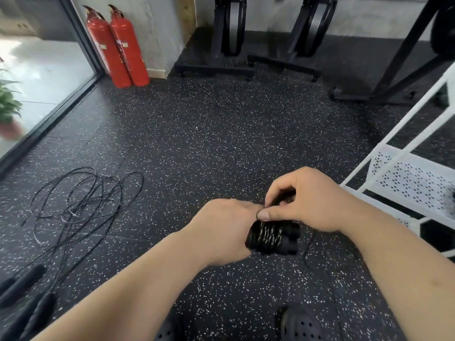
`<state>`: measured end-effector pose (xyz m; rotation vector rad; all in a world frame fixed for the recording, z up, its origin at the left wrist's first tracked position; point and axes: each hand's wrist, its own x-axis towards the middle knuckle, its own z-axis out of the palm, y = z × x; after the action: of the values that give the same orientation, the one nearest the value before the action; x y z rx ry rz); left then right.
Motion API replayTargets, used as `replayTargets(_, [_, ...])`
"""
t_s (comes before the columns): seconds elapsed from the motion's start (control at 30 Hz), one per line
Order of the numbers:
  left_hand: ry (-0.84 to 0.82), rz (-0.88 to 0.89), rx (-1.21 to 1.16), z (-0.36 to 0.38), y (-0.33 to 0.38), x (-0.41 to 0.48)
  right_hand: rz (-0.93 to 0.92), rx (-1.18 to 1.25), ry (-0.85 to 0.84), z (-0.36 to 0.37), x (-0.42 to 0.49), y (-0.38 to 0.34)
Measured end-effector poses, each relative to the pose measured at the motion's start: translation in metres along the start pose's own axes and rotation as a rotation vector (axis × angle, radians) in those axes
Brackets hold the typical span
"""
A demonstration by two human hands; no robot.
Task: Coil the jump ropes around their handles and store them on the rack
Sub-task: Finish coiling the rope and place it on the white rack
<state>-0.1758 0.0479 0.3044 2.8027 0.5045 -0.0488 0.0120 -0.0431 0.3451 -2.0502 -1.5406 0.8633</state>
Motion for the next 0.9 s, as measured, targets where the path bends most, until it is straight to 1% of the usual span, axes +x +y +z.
replayTargets(0.13, [0.08,0.069,-0.099,-0.006,0.006,-0.002,0.029,0.269,-0.098,-0.01,-0.004,0.01])
replayTargets(0.23, [0.119,0.105,-0.186,-0.009,0.01,-0.004,0.039,0.373,-0.166,-0.018,-0.008,0.013])
replayTargets(0.47, [0.07,-0.053,-0.679,-0.02,0.017,-0.006,0.075,0.617,-0.101,-0.013,-0.008,0.011])
replayTargets(0.5, [0.059,-0.068,-0.724,-0.021,0.017,-0.006,0.086,0.616,-0.073,-0.011,-0.007,0.012])
replayTargets(0.6, [0.045,-0.133,-0.795,-0.02,0.015,-0.005,0.136,0.507,0.063,-0.003,-0.002,0.016])
replayTargets(0.7, [0.111,-0.227,-0.835,-0.016,0.009,-0.002,0.21,0.459,0.178,0.012,0.002,0.016])
replayTargets(0.83, [0.221,-0.318,-0.736,-0.012,0.003,0.002,0.271,0.342,0.276,0.036,0.011,0.02])
replayTargets(0.9, [0.261,-0.37,-0.717,-0.011,0.0,0.003,0.261,0.186,0.252,0.043,0.013,0.018])
